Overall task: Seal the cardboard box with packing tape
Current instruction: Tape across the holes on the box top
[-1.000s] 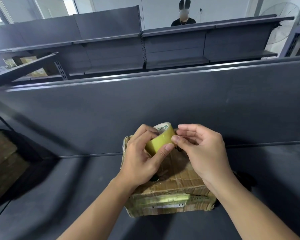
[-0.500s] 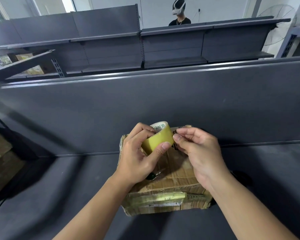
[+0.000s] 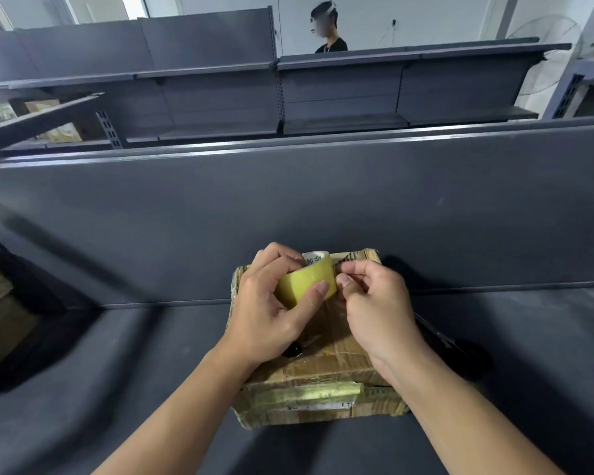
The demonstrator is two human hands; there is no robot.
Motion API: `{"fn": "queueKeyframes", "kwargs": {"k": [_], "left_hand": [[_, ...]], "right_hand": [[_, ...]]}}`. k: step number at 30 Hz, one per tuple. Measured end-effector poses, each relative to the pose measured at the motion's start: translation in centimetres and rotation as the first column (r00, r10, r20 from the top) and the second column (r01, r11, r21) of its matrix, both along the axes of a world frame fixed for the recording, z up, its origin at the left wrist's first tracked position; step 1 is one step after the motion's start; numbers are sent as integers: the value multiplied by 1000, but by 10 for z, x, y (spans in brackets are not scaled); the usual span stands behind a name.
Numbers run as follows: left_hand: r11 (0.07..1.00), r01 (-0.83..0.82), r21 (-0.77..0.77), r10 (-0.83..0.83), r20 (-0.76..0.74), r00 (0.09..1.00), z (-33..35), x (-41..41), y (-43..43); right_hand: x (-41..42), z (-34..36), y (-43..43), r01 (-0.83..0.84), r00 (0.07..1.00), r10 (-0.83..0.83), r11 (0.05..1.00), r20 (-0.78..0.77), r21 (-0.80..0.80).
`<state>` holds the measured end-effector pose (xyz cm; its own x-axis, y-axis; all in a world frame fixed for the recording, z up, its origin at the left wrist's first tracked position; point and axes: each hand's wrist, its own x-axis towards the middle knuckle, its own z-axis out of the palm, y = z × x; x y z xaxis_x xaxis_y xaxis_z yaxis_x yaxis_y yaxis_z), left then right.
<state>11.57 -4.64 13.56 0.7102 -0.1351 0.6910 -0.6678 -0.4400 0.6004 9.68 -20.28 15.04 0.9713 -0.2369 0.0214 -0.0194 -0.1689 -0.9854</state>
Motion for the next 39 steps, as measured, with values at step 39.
{"fn": "queueKeyframes", "kwargs": {"k": [39], "left_hand": [[987,-2,161,-32,208,978,5,-8,-2]], "right_hand": [[-14,15,-13,-66,973,104,981,205,-183]]}}
